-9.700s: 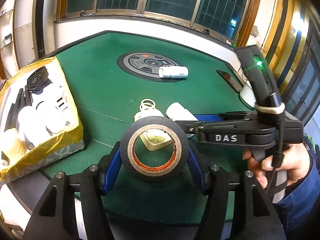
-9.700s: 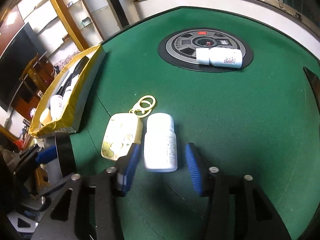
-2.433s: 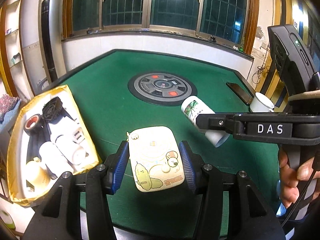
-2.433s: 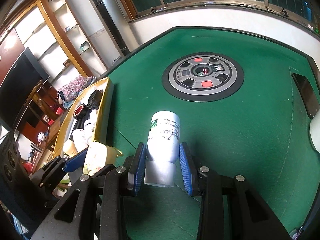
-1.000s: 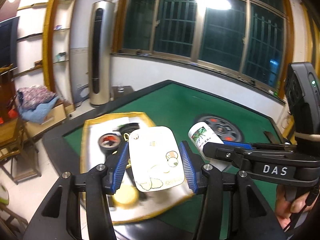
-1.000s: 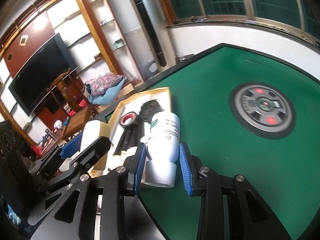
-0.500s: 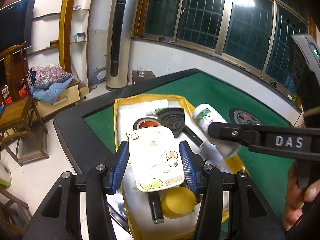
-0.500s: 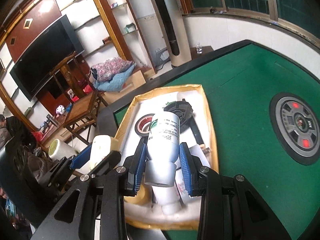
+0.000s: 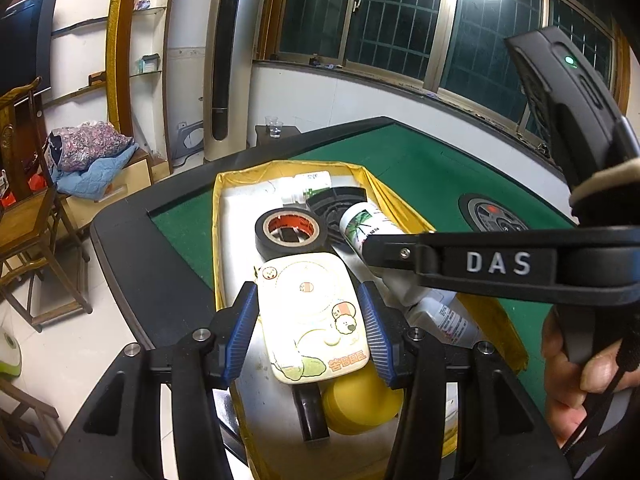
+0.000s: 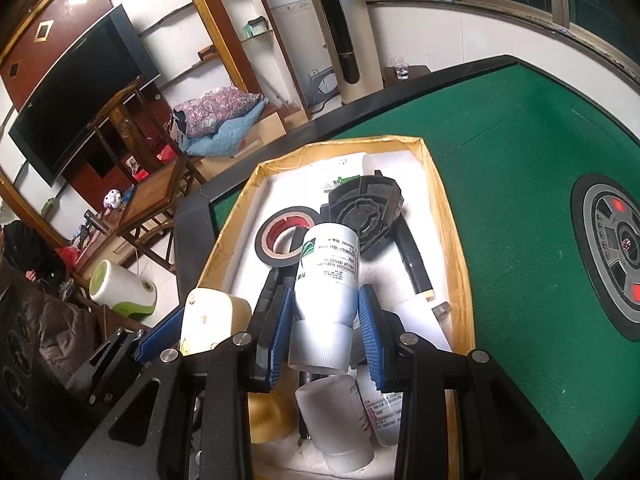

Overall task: Organize rigid objects
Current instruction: 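Lower the card and white bottle into the tray and open both tools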

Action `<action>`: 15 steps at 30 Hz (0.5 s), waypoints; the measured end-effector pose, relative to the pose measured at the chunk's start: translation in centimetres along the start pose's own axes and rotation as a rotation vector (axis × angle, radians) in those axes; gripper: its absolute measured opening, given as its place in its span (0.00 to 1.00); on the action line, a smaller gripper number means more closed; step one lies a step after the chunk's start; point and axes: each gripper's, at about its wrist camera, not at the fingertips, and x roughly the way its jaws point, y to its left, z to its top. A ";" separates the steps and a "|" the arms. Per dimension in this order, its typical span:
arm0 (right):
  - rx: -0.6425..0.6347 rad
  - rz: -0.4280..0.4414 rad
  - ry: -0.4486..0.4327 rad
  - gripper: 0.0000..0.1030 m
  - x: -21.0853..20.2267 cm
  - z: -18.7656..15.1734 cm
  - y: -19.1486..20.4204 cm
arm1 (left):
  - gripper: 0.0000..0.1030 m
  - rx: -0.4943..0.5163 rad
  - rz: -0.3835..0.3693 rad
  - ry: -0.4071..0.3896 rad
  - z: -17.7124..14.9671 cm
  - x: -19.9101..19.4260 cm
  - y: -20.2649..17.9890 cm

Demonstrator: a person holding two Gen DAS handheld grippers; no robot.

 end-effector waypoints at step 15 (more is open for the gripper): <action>-0.021 -0.022 0.067 0.29 2.0 0.1 0.4 | 0.48 0.040 0.014 0.013 -0.7 1.1 -0.3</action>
